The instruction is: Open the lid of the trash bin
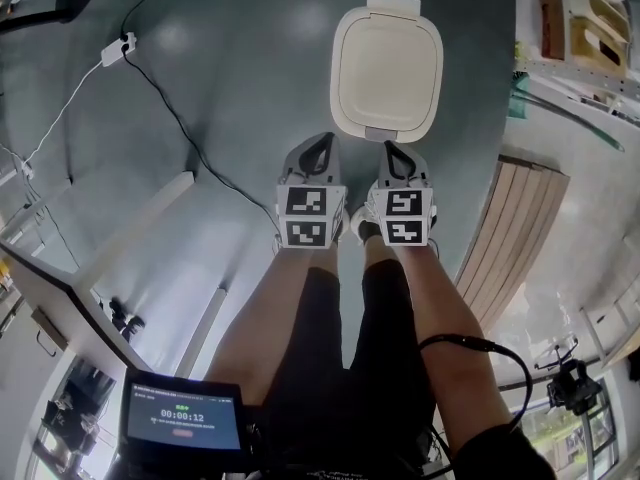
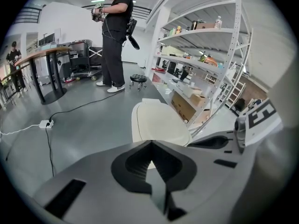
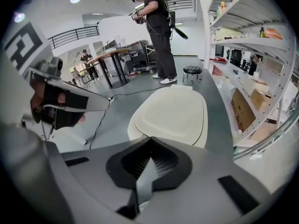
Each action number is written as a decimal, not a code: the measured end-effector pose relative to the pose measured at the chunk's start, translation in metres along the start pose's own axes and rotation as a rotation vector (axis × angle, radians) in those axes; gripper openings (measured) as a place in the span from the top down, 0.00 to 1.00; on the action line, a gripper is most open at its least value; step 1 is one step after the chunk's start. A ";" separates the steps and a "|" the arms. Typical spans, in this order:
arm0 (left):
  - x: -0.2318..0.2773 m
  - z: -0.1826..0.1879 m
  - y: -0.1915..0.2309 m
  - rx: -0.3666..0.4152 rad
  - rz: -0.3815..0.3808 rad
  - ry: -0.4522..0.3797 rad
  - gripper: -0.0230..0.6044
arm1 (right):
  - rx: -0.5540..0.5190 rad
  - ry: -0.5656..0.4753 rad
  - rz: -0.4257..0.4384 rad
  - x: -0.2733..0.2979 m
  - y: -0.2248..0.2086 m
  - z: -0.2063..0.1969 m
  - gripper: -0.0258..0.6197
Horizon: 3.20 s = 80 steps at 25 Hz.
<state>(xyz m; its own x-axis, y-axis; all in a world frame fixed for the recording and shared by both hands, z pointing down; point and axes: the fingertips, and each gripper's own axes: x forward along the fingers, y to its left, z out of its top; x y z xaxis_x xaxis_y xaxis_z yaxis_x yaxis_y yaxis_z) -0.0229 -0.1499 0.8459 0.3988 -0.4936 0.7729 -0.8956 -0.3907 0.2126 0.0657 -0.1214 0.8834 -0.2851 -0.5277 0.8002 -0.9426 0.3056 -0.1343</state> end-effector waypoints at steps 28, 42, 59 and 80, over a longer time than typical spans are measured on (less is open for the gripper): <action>0.003 -0.006 0.013 0.009 0.013 0.003 0.97 | -0.054 0.067 -0.050 0.026 0.000 -0.020 0.96; 0.000 -0.006 0.025 -0.008 0.033 0.007 0.97 | -0.038 0.044 -0.094 0.022 0.001 -0.020 0.96; -0.001 -0.007 0.030 -0.004 0.038 0.012 0.97 | -0.103 0.060 -0.084 0.024 0.005 -0.019 0.96; 0.007 -0.009 0.029 0.066 0.043 0.043 0.97 | 0.032 0.073 -0.041 0.032 -0.004 -0.027 0.96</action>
<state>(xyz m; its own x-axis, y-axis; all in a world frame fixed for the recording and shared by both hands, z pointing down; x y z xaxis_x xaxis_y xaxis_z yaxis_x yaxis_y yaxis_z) -0.0476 -0.1578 0.8632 0.3498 -0.4775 0.8060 -0.8963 -0.4210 0.1395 0.0653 -0.1180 0.9250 -0.2341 -0.4797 0.8456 -0.9586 0.2589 -0.1185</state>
